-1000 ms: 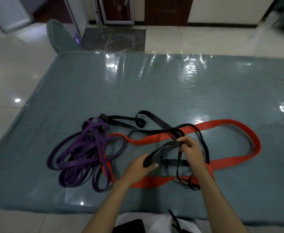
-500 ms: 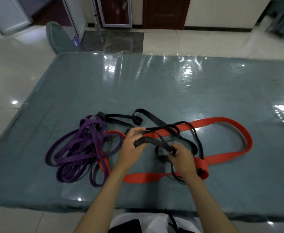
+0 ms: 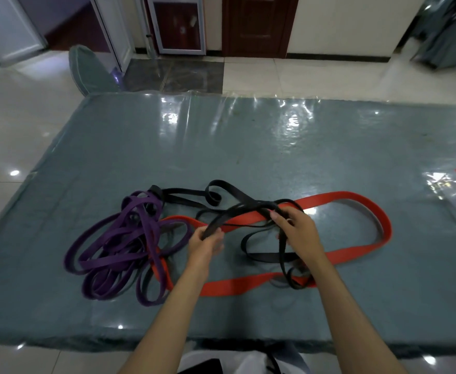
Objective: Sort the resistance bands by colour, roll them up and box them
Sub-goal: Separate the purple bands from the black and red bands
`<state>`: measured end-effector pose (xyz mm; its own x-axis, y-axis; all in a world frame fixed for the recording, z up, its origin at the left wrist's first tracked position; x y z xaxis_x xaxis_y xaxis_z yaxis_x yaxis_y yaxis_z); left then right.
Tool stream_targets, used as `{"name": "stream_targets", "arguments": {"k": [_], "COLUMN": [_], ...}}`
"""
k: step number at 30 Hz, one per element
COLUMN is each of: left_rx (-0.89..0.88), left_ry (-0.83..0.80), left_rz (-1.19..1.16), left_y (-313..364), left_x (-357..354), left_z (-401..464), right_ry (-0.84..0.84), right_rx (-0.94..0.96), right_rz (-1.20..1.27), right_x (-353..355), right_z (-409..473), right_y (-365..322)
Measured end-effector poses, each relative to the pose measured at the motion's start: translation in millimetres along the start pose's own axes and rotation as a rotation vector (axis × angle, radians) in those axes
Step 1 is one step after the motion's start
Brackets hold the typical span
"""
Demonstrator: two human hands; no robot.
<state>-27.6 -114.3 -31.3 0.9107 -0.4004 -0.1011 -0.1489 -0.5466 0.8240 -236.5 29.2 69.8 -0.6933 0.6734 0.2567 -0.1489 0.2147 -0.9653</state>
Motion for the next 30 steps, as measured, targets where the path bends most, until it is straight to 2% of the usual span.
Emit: {"name": "stream_targets", "arguments": {"k": [2, 5, 9, 13, 17, 20, 25, 28, 30], "left_rx": [0.099, 0.225, 0.138, 0.091, 0.038, -0.109, -0.137, -0.134, -0.104], "left_ry": [0.030, 0.016, 0.158, 0.255, 0.466, 0.568, 0.628, 0.625, 0.613], "left_rz": [0.022, -0.068, 0.253, 0.557, 0.845, 1.049, 1.222, 1.441, 1.459], "left_y": [-28, -56, -66, -69, -53, -35, -34, -39, -35], "left_x": [9, 22, 49, 72, 93, 101, 113, 114, 118], "left_z": [8, 15, 27, 28, 17, 9, 5, 6, 7], "right_ry": [0.013, -0.004, -0.059, -0.036, -0.022, -0.012, 0.018, 0.054, 0.044], "right_rx": [-0.008, -0.035, -0.032, -0.013, 0.041, 0.049, 0.059, 0.051, 0.031], "right_rz": [0.045, 0.076, 0.136, 0.166, 0.147, 0.177, 0.256, 0.303, 0.357], "right_x": [1, -4, -15, -10, -3, -4, -10, -11, -14], "right_z": [0, -2, -6, -1, 6, 9, 10, 13, 16], "right_y": [-3, 5, 8, -1, -17, -22, -30, -34, -37]}}
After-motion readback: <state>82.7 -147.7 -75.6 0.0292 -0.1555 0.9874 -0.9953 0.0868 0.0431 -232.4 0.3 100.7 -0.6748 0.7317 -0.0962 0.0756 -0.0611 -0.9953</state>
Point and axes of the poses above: each hand's wrist, its own z-axis towards the middle knuckle, its own x-axis out of the back of the hand, y = z × x, the point moved 8 cm from there along z, towards the middle knuckle, and after that the axes turned 8 degrees about z, right-handed, at the moved point
